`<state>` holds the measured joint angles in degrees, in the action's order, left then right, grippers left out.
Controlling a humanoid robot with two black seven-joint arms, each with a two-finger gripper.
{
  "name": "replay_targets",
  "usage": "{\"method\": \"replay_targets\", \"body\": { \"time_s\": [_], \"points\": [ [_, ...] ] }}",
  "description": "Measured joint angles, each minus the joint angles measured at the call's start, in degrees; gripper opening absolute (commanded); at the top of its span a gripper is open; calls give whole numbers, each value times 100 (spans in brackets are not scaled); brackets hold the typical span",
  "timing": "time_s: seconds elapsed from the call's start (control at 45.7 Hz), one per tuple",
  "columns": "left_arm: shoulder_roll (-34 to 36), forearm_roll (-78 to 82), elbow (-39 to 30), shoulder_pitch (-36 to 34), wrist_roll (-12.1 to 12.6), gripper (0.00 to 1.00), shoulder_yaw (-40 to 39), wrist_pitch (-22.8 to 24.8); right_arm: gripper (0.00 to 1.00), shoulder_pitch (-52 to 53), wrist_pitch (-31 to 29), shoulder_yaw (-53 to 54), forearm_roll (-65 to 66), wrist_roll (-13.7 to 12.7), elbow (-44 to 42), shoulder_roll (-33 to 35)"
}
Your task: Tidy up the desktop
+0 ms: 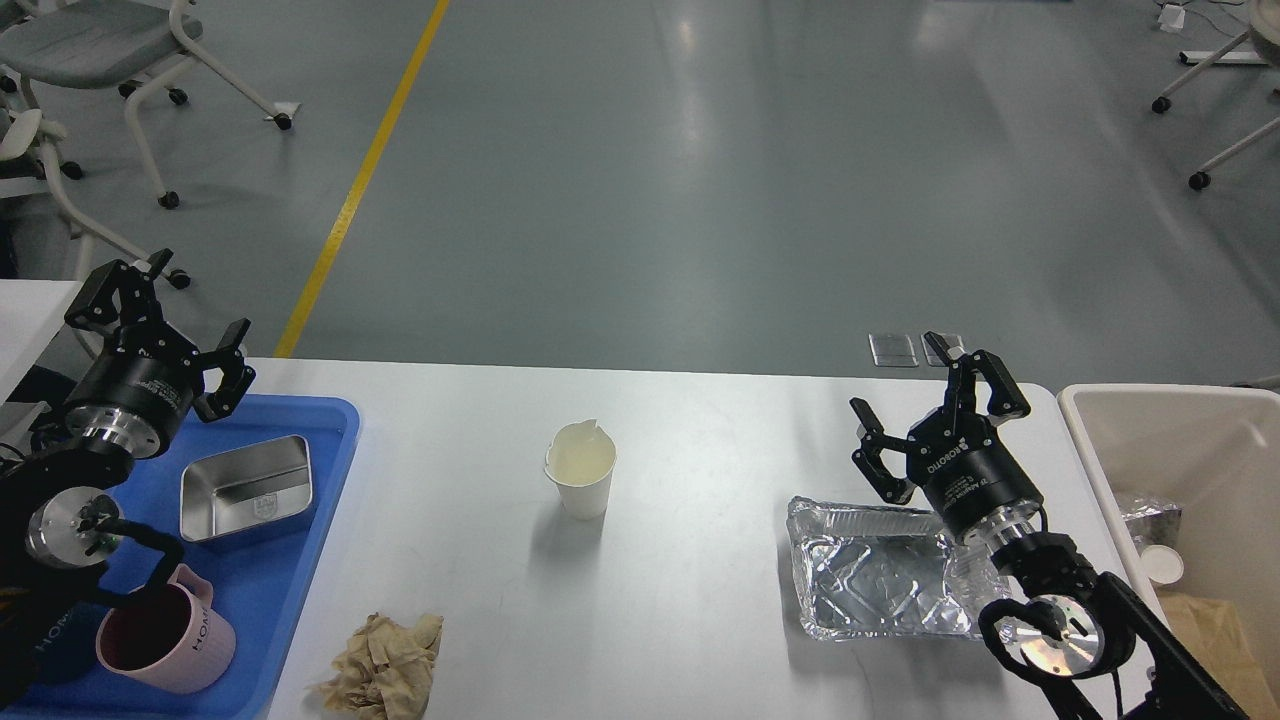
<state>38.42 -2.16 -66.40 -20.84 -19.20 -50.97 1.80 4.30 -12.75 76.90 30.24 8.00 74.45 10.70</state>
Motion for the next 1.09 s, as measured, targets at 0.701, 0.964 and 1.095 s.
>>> {"method": "replay_targets", "body": {
  "time_s": [0.701,0.964,1.095],
  "points": [
    [-364,35,-779,1500,-13,96,-919,475,100,23,35,-42,768,-7,51,333],
    [-274,67,-736,1290,53,96,-874,459,100,41,153,-81,2926,48,162,1044],
    [-257,67,-734,1257,63,96,-851,458,100,-21,407,-79,3215,58,627,1407]
  ]
}}
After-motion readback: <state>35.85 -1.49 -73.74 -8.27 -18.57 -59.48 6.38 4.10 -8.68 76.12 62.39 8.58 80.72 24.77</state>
